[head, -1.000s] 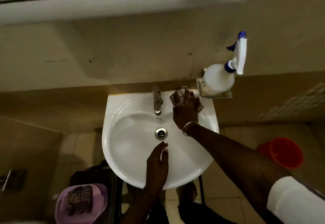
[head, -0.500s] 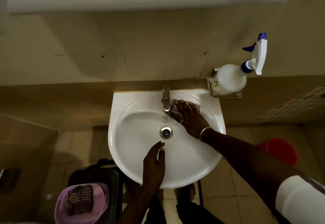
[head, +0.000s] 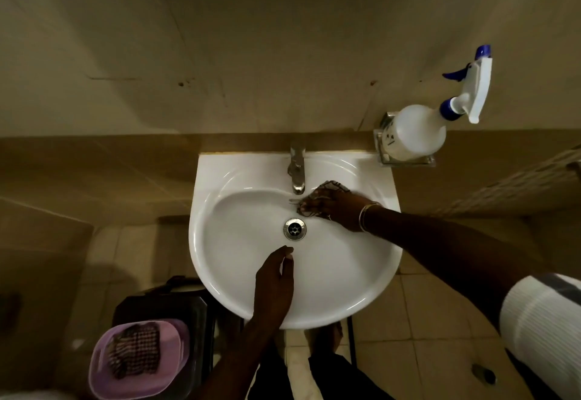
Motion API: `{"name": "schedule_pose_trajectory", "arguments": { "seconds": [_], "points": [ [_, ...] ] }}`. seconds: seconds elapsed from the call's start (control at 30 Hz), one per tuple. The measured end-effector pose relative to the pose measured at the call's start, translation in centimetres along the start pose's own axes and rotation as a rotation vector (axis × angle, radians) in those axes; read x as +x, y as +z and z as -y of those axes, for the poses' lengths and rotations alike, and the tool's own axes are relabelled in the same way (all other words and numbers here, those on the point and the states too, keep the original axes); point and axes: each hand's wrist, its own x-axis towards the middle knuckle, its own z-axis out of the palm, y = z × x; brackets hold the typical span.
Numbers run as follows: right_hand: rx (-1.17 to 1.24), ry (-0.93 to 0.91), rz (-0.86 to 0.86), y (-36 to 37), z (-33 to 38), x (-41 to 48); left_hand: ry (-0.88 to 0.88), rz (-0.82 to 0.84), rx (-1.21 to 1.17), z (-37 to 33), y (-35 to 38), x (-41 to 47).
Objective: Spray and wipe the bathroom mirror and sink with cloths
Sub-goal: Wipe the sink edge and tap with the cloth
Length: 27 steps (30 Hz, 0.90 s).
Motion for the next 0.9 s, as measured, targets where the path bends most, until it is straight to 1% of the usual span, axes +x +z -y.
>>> {"name": "schedule_pose_trajectory", "arguments": {
  "seconds": [0.07, 0.17, 0.27, 0.37, 0.43, 0.5, 0.53, 0.6, 0.73, 0.9],
  "points": [
    [-0.013, 0.018, 0.048, 0.5, -0.4, -0.6, -0.013, 0.025, 0.012, -0.2, 0.1, 0.2],
    [0.018, 0.106, 0.1, 1.0, -0.5, -2.5, -0.008, 0.049, 0.026, -0.4, 0.1, 0.2],
    [0.029, 0.122, 0.169, 1.1, 0.2, -4.9, -0.004, 0.055, 0.025, -0.5, 0.1, 0.0],
    [-0.021, 0.145, 0.218, 1.2, 1.3, -6.6, -0.004, 0.067, 0.033, -0.5, -0.1, -0.3],
    [0.012, 0.221, 0.258, 0.8, 2.9, -7.4, 0.004, 0.073, 0.048, -0.4, -0.5, -0.4],
    [0.062, 0.327, 0.25, 0.4, 5.0, -8.2, 0.002, 0.088, 0.059, -0.3, -1.0, -0.4],
    [0.074, 0.357, 0.249, 0.4, 5.9, -8.5, 0.0, 0.091, 0.063, -0.3, -1.3, -0.3],
    [0.1, 0.379, 0.312, 0.6, 7.8, -9.1, 0.011, 0.082, 0.073, -0.3, -1.9, 0.0],
    [0.232, 0.489, 0.377, 0.9, 11.5, -8.9, 0.038, 0.058, 0.069, -0.4, -3.2, 0.5],
    [0.357, 0.593, 0.325, -0.1, 17.0, -7.0, 0.031, 0.049, 0.019, -0.5, -5.2, 1.4]
  ]
}}
